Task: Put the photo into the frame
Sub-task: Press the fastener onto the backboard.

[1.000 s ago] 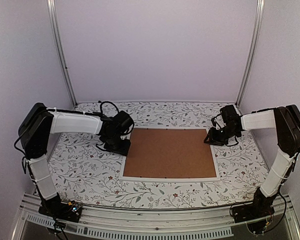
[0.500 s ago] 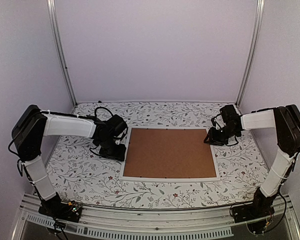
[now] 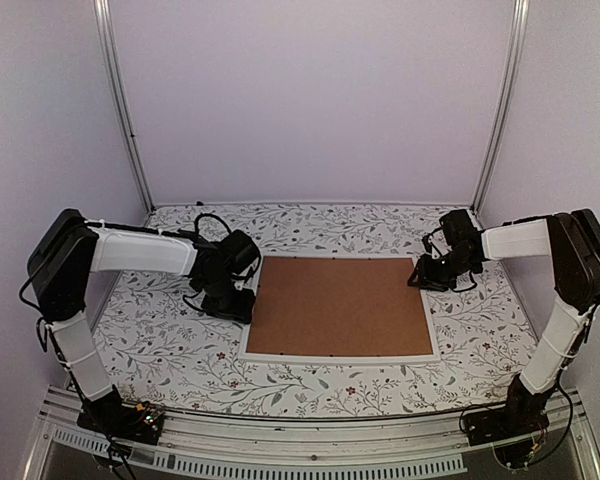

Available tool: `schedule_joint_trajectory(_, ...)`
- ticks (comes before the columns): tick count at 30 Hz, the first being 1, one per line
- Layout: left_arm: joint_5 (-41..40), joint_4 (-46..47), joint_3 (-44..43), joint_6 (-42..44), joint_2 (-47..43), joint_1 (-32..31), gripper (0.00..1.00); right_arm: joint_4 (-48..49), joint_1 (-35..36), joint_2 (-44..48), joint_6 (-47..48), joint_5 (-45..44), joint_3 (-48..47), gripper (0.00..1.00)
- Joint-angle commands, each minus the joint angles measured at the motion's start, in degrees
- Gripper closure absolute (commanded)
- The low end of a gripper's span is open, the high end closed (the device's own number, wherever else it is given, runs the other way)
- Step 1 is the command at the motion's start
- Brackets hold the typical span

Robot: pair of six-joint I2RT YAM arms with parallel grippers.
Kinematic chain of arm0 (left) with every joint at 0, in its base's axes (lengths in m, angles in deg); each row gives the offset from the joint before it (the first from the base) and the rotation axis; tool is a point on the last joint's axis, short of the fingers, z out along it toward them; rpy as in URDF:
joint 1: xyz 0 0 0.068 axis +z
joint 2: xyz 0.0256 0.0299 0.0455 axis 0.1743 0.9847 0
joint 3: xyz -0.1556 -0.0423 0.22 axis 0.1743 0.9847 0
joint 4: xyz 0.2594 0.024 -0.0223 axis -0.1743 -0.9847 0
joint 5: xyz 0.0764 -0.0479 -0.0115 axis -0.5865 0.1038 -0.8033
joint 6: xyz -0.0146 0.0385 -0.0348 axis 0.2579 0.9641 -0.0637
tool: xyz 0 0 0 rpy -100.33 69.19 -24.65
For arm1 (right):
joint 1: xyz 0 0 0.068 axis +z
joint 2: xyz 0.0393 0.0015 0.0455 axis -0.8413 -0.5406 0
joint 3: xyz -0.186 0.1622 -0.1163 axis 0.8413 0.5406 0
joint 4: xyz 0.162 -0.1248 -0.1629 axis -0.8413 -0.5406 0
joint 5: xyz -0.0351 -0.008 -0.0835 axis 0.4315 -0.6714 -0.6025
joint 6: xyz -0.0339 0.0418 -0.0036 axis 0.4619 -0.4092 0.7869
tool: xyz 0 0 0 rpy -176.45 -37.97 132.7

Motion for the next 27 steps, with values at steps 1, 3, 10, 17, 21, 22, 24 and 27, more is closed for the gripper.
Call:
schedule_joint_trajectory(1,-0.8,-0.3,-1.7,-0.3,5.6,-2.8,0.46,-6.0,0.6,-4.9,0.1,-0.6,3.2,0.62)
schedule_joint_trajectory(3,-2.3,-1.5,-3.1,-0.2,7.1,-4.0,0.46,-6.0,0.6,-4.8,0.0,-0.5,3.3,0.62)
schedule_joint_trajectory(10,-4.6,-4.2,-6.3,-0.5,11.5,-7.7,0.46,-6.1,0.6,-4.9,0.0,-0.6,3.1,0.62)
schedule_joint_trajectory(17,-10.2,-8.1,-9.7,-1.4,14.4,-10.0,0.46,-6.2,0.6,-5.0,0.1,-0.5,3.2,0.62)
schedule_joint_trajectory(21,-11.0,-7.1,-10.0,-1.3,10.6,-8.9,0.46,-6.9,0.5,-4.5,0.2,-1.5,2.9,0.60)
schedule_joint_trajectory(22,-10.5,-6.4,-9.9,-1.1,9.4,-8.4,0.46,-7.1,0.4,-4.1,0.3,-1.7,2.8,0.60)
schedule_joint_trajectory(24,-8.9,-4.2,-9.4,-0.8,7.3,-7.1,0.45,-7.7,0.1,-3.3,0.5,-2.2,2.7,0.59)
schedule_joint_trajectory(27,-5.5,-0.4,-8.0,-0.3,4.5,-4.7,0.45,-8.6,-0.7,-1.3,0.6,-2.8,2.4,0.57)
